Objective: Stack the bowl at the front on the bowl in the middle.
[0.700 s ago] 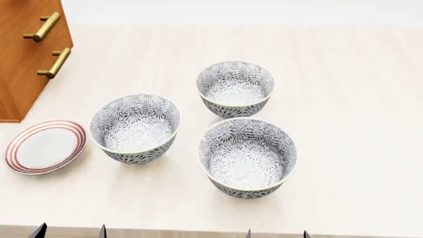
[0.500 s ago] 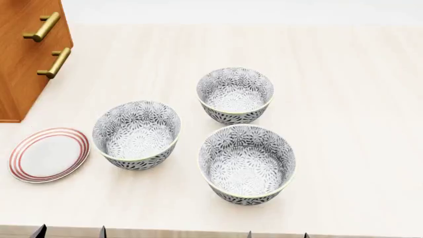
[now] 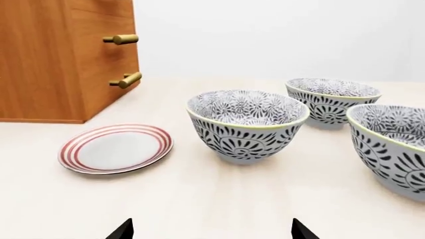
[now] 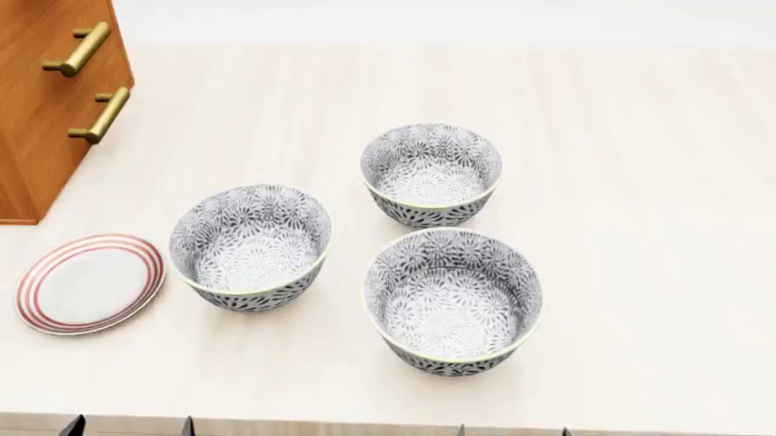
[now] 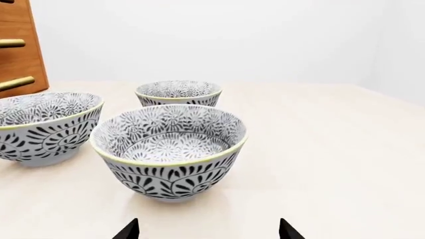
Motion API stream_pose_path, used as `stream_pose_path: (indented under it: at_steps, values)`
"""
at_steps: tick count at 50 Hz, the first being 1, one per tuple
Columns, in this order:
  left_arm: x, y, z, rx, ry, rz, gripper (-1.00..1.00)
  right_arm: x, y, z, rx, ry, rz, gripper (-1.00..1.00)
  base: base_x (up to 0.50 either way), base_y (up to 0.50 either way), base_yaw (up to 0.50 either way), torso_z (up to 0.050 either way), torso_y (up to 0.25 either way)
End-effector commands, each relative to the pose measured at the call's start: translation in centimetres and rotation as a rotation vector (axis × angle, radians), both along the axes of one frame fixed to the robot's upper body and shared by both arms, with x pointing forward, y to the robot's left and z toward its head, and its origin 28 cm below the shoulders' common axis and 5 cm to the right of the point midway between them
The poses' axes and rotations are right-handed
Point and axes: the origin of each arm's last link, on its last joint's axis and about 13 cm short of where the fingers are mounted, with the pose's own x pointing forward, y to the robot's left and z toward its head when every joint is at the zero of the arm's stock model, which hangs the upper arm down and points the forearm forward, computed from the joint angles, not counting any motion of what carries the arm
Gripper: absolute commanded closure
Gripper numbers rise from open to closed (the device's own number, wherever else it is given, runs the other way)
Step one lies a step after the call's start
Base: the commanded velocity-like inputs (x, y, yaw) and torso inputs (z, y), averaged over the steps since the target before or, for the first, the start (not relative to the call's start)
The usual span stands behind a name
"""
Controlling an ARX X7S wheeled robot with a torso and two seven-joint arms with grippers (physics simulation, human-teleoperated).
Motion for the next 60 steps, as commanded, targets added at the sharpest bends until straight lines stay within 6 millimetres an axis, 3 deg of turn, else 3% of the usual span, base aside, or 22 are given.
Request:
stream_pose_path:
  at_steps: [1,5,15,31,36,46,60]
  values:
    - [0.0,0.0,0.0,-0.004,0.008,0.016,-1.00,-0.1,-0.1,0.2,-0.005,-0.006,-0.009,-1.00,0.00,0.00,0.00,0.000,0.000]
    - [0.1,0.0,0.7,-0.015,0.056,0.025,-1.00,0.0,-0.4,1.6,0.013,-0.037,-0.025,-1.00,0.00,0.00,0.00,0.000,0.000]
    - [1.9,0.2,7.1,-0.039,0.011,0.018,-1.00,1.0,-0.7,6.7,0.045,-0.042,0.028,-1.00,0.00,0.00,0.00,0.000,0.000]
    - [2.6,0.1,14.3,-0.017,-0.114,0.028,-1.00,1.5,-1.4,13.8,-0.003,-0.050,-0.008,-1.00,0.00,0.00,0.00,0.000,0.000]
    - [2.4,0.2,15.3,-0.007,-0.144,0.030,-1.00,1.5,-1.4,15.3,0.018,-0.054,0.012,-1.00,0.00,0.00,0.00,0.000,0.000]
    - [2.2,0.3,16.3,-0.001,-0.177,0.034,-1.00,1.5,-1.4,16.5,0.005,-0.064,-0.010,-1.00,0.00,0.00,0.00,0.000,0.000]
    - [2.3,0.3,15.7,0.012,-0.188,0.047,-1.00,1.6,-1.4,16.1,-0.020,-0.062,-0.027,-1.00,0.00,0.00,0.00,0.000,0.000]
